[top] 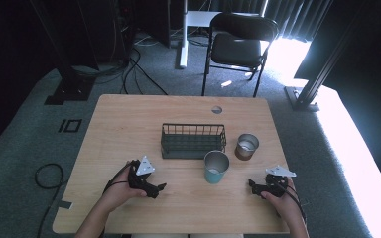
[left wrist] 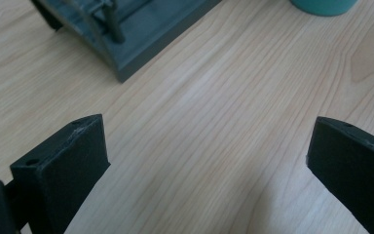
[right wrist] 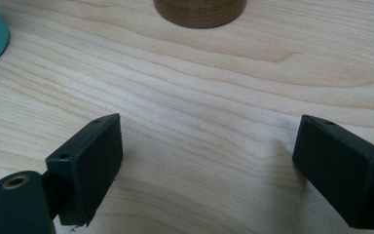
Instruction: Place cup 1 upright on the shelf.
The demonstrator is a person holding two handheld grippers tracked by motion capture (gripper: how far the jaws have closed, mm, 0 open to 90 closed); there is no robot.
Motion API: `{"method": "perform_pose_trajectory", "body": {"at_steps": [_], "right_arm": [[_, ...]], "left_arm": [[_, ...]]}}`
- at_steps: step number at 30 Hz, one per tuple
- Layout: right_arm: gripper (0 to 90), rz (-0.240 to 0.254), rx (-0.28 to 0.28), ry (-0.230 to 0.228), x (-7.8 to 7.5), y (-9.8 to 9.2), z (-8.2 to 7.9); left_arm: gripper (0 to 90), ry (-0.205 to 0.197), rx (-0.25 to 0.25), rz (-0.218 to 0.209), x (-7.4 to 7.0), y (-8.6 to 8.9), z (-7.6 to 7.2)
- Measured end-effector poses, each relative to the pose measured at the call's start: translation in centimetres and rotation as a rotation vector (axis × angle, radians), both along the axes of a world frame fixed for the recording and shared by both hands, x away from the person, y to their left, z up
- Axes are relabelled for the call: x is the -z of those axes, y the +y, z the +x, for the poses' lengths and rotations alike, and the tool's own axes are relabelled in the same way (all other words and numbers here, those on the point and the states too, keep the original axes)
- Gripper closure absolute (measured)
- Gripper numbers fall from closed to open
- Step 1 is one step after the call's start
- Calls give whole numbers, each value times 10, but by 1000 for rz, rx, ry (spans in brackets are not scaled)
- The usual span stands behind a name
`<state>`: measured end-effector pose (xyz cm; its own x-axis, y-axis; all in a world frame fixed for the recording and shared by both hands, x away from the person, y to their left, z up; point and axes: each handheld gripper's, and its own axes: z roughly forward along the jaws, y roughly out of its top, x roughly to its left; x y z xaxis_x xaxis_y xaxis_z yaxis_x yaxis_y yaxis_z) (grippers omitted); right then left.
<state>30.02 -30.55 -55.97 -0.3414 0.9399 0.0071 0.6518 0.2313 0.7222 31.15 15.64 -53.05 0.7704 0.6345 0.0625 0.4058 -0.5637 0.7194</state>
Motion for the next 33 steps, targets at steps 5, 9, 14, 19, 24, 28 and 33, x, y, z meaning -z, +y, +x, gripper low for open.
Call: {"method": "perform_pose_trajectory", "body": {"at_steps": [5, 9, 14, 19, 24, 28, 33], "right_arm": [[106, 0, 0, 0, 0, 0, 0], [105, 0, 0, 0, 0, 0, 0], [106, 0, 0, 0, 0, 0, 0], [106, 0, 0, 0, 0, 0, 0], [106, 0, 0, 0, 0, 0, 0], [106, 0, 0, 0, 0, 0, 0], [106, 0, 0, 0, 0, 0, 0]], "left_arm": [[21, -1, 36, 4, -3, -14, 1], [21, -1, 51, 4, -2, -21, 2], [21, -2, 74, -8, -2, -34, 3], [21, -16, 121, -23, -7, -51, 5], [21, -27, 156, -29, -10, -65, 5], [21, -27, 173, -39, -11, -72, 6], [21, -33, 204, -41, -13, -84, 7]]}}
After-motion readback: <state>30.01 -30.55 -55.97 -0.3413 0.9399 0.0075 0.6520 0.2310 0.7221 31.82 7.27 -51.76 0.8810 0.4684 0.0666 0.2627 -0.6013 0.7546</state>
